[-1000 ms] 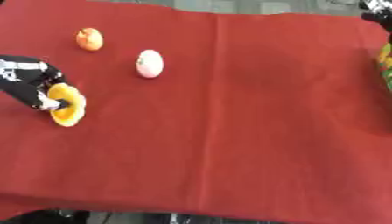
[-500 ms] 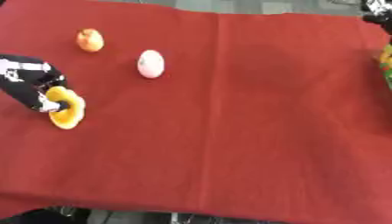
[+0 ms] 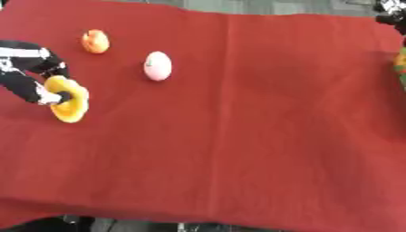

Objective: Pick up the objects with one hand, pass them to the other hand, and then place them into the box on the other side of the table.

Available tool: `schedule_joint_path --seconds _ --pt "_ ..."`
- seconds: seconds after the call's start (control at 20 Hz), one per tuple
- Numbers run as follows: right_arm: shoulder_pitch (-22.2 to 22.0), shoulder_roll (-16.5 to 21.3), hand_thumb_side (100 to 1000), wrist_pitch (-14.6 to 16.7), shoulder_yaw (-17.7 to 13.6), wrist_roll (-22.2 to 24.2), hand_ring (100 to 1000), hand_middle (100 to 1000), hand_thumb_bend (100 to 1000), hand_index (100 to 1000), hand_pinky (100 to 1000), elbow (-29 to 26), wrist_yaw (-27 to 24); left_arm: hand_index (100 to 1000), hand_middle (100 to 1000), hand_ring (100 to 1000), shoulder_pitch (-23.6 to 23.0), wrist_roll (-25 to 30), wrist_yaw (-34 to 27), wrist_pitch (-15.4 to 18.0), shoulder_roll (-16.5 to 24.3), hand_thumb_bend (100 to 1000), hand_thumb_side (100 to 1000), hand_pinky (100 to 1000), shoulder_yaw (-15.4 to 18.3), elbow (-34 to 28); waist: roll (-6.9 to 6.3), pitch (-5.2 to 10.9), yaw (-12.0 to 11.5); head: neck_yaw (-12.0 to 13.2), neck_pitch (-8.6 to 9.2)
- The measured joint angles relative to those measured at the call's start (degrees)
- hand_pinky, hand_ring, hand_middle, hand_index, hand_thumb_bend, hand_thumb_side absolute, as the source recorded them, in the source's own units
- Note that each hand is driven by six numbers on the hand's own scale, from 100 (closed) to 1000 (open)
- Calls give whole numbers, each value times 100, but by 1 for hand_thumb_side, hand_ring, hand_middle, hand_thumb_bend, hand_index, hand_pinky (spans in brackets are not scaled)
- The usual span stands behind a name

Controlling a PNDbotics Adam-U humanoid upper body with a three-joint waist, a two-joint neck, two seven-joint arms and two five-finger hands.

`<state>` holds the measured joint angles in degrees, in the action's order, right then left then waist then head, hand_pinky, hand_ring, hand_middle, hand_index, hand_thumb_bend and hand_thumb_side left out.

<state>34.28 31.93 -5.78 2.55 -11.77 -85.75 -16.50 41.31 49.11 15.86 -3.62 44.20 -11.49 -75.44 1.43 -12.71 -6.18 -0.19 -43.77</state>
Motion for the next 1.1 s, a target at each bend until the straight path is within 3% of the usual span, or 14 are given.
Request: schedule_joint_path --seconds 0.25,0.7,0.75,0.8,1.1 --pt "1 3 464 -2 0 5 760 720 457 783 794 -5 0 434 517 645 -80 -656 -261 -129 17 215 100 696 145 -431 0 0 -18 -55 0" --pt "220 6 449 -99 111 141 763 724 476 786 795 -283 70 433 505 626 -340 -2669 -643 -252 3 199 100 694 136 -1079 2 0 -13 -180 -1" --pt "263 7 439 -149 137 176 765 727 555 788 795 -347 124 432 506 626 -359 -2836 -658 -230 -9 200 100 695 121 -1118 2 0 -11 -193 -1" --pt "318 7 445 -223 174 221 765 728 485 788 795 -423 200 433 506 626 -372 -2979 -666 -204 -37 200 100 695 99 -1150 2 0 -8 -199 -2" --pt "813 -84 444 -826 520 778 778 743 499 797 800 -911 850 433 507 626 -413 -3466 -571 -35 -211 203 100 696 -40 -1319 2 5 18 -268 -17"
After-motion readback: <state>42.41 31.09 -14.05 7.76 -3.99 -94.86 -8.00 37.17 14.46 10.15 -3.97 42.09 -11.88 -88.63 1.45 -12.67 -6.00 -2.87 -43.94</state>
